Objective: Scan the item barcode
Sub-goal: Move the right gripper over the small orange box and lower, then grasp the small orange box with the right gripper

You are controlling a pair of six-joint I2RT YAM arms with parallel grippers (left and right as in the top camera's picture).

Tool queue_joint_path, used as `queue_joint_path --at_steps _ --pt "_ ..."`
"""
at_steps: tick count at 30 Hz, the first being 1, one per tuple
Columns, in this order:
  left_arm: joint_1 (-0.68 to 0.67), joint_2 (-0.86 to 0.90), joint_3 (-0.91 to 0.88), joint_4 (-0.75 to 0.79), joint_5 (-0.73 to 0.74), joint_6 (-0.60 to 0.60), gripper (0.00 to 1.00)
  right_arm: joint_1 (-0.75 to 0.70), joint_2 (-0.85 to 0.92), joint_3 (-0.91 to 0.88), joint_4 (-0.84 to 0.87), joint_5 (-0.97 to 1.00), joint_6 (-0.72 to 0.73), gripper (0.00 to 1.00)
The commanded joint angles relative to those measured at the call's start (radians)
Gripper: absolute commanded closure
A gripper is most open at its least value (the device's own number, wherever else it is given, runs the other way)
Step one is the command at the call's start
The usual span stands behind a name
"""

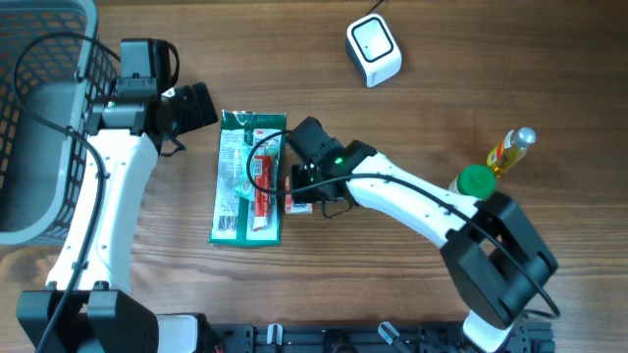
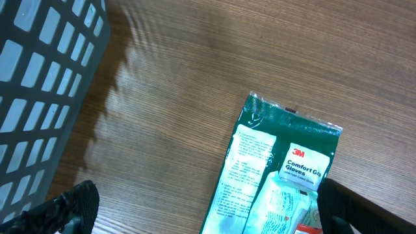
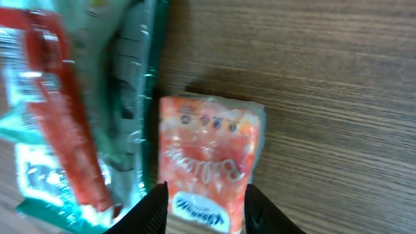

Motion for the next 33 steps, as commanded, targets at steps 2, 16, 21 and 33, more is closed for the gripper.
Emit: queue_joint_path --at_steps 2,16,21,33 --pt "0.006 0.002 0.005 0.002 -0.005 -0.009 0.0 0.0 0.053 -0.004 -0.002 0.018 0.018 0.62" --pt "0.006 0.002 0.005 0.002 -0.005 -0.009 0.0 0.0 0.077 -0.004 -0.002 0.017 0.026 0.67" --pt "0.006 0.002 0.005 0.002 -0.005 -0.009 0.0 0.0 0.106 -0.004 -0.002 0.005 0.045 0.7" --pt "0.006 0.002 0.005 0.002 -0.005 -0.009 0.0 -0.115 0.007 0.02 -0.148 0.014 -0.066 0.96"
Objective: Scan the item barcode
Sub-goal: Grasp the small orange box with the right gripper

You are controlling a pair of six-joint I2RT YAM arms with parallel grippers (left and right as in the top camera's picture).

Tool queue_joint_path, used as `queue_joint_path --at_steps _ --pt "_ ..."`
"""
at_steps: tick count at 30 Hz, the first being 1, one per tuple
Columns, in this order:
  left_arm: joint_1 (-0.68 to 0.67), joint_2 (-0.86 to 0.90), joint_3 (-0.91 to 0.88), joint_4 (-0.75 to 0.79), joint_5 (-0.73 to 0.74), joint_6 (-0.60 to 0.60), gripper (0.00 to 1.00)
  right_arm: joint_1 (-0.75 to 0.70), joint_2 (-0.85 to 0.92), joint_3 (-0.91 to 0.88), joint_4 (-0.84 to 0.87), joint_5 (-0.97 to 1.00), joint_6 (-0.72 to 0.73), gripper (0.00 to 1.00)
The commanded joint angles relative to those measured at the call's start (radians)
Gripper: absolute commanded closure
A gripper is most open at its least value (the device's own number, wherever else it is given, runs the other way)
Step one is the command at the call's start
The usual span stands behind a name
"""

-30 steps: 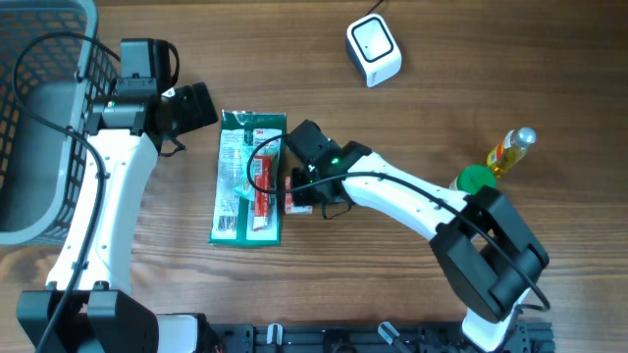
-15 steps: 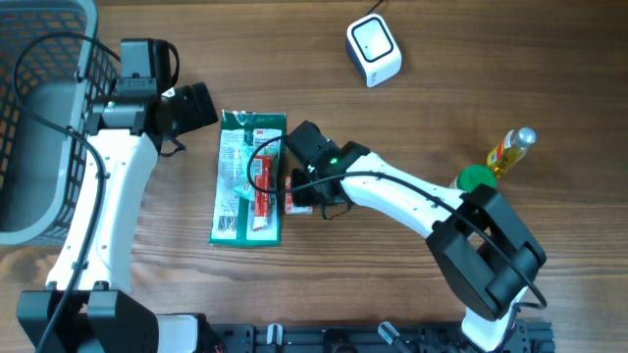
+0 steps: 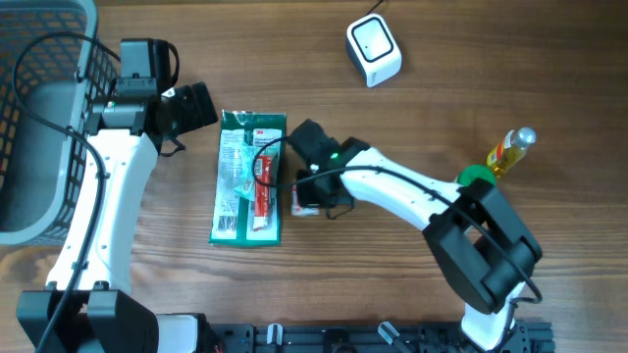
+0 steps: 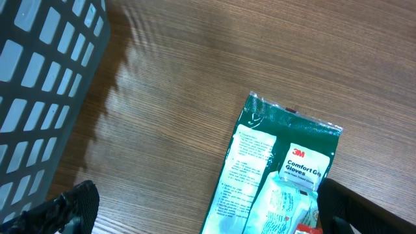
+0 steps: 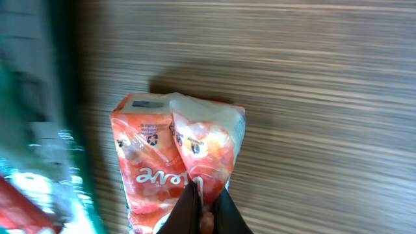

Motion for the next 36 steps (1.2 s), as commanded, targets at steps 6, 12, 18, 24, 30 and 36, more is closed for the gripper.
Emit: queue_joint_path --at_steps 6,12,18,24,30,36 --pt "0.006 0.002 0.005 0.002 -0.005 -0.009 0.0 -0.148 -0.066 -0.004 -0.096 0.039 -0.226 0.94" --pt "0.006 0.002 0.005 0.002 -0.005 -0.009 0.0 -0.154 -0.067 -0.005 -0.088 0.167 -0.226 0.52" --pt "0.006 0.002 0.005 0.002 -0.005 -0.009 0.0 -0.154 -0.068 0.065 -0.158 0.172 -0.225 0.42" --pt "0.006 0.002 0.005 0.002 -0.005 -0.009 0.0 -0.128 -0.066 0.09 -0.142 0.024 -0.225 0.55" --pt "0.006 0.002 0.005 0.002 -0.005 -0.009 0.0 -0.065 -0.064 0.089 -0.14 0.163 -0.145 0.66" --pt "0.006 0.002 0.005 0.002 -0.005 -0.009 0.0 -0.011 -0.062 0.066 -0.094 0.267 -0.119 0.72"
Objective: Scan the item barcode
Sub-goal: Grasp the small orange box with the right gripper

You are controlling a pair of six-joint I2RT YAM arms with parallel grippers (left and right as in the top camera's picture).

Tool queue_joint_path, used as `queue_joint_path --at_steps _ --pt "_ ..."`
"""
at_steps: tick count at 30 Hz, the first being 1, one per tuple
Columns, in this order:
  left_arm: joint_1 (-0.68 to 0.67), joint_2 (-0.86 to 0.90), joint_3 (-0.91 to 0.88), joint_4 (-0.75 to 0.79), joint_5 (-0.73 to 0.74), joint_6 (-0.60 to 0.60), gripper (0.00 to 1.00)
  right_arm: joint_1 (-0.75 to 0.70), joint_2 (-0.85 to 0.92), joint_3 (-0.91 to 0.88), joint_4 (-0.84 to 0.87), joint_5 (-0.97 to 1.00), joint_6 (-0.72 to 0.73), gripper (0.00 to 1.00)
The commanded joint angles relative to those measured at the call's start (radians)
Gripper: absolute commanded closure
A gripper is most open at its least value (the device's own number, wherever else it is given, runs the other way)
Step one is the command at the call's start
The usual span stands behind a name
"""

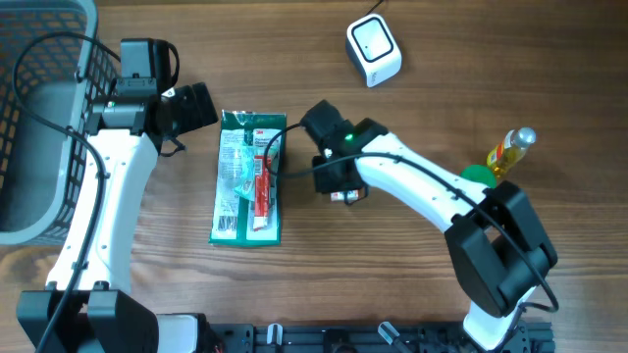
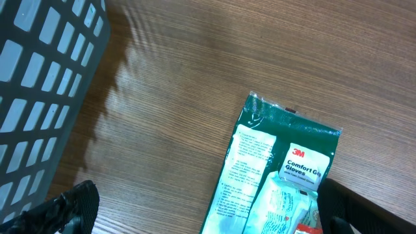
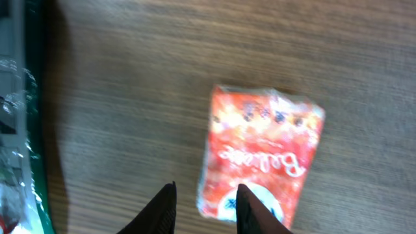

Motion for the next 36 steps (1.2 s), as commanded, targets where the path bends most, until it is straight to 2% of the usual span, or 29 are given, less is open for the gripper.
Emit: queue_joint_path --at_steps 1,6,36 --pt "0.006 0.002 0.005 0.002 -0.005 -0.009 0.0 0.024 -0.019 -0.012 0.024 0.11 0.043 0.72" --pt "0.006 0.002 0.005 0.002 -0.005 -0.009 0.0 0.028 -0.018 -0.02 0.025 0.185 0.042 0.77" --pt "0.006 0.002 0.005 0.003 -0.005 -0.009 0.0 0.031 0.094 -0.024 0.042 0.166 0.068 0.76"
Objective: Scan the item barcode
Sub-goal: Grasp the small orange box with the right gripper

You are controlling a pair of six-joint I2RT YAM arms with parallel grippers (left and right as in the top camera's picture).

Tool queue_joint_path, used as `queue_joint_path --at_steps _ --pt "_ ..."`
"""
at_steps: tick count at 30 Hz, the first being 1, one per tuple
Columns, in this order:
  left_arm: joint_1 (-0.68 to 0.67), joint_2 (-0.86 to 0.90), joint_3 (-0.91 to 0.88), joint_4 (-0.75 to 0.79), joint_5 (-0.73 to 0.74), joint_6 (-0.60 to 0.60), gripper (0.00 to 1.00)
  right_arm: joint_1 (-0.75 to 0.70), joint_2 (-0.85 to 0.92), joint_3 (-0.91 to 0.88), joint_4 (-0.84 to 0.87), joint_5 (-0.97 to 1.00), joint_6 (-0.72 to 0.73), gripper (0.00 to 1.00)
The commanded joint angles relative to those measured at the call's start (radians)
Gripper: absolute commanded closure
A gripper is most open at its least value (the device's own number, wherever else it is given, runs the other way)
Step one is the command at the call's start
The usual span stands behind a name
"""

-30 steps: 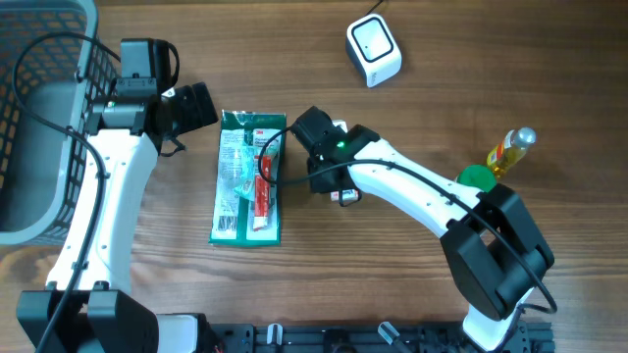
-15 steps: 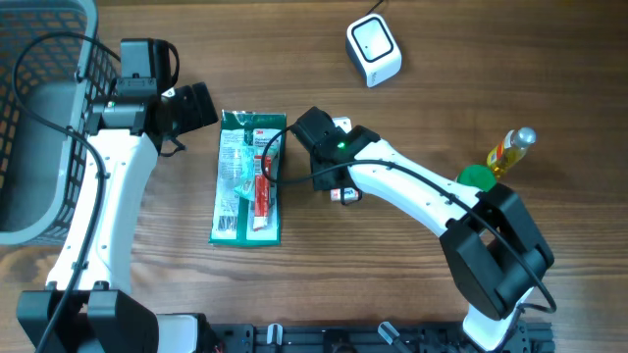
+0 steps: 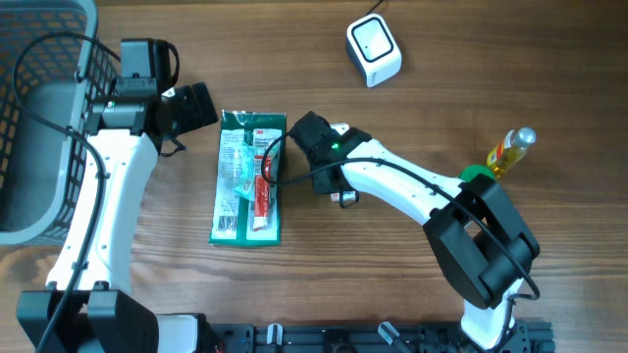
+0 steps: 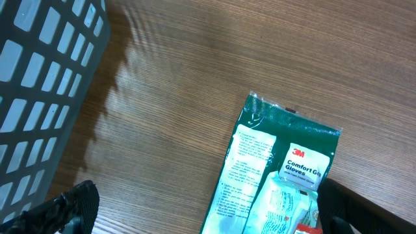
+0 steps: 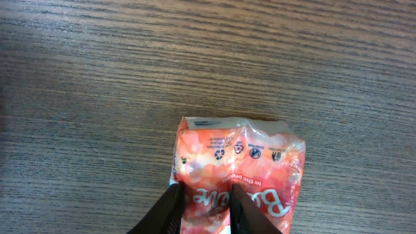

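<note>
A small orange snack packet (image 5: 240, 166) lies flat on the wooden table, its printed face up; the overhead view shows it (image 3: 345, 197) right of the glove pack. My right gripper (image 5: 203, 211) is open, its two fingers down over the packet's left half, one finger (image 5: 166, 208) at its left edge. The white barcode scanner (image 3: 373, 49) stands at the far edge, well apart. My left gripper (image 4: 208, 214) hangs open and empty over the table by the glove pack's top.
A green 3M glove pack (image 3: 250, 176) lies left of the packet, also in the left wrist view (image 4: 279, 175). A grey basket (image 3: 29, 230) stands at the far left. A yellow bottle (image 3: 510, 149) and a green cap (image 3: 475, 179) are at the right.
My right gripper, then open with the packet lying to the right of its fingers, has turned and now has its open fingers over the packet. The left arm has not moved.
The packet first lay against the glove pack with my right gripper open over it. Then the gripper was shut, pinching the packet. Afterwards the packet lay further right, away from the pack, with the gripper open beside it; now the open fingers are over it.
</note>
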Motion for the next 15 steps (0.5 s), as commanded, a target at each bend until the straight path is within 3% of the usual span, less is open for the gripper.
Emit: queue_joint_path --at_steps 1,15 --pt "0.006 0.002 0.005 0.002 -0.005 -0.009 0.0 0.003 0.026 -0.011 -0.002 0.013 0.019 0.76" --pt "0.006 0.002 0.005 0.002 -0.005 -0.009 0.0 0.003 -0.004 0.058 -0.047 0.017 -0.001 0.69"
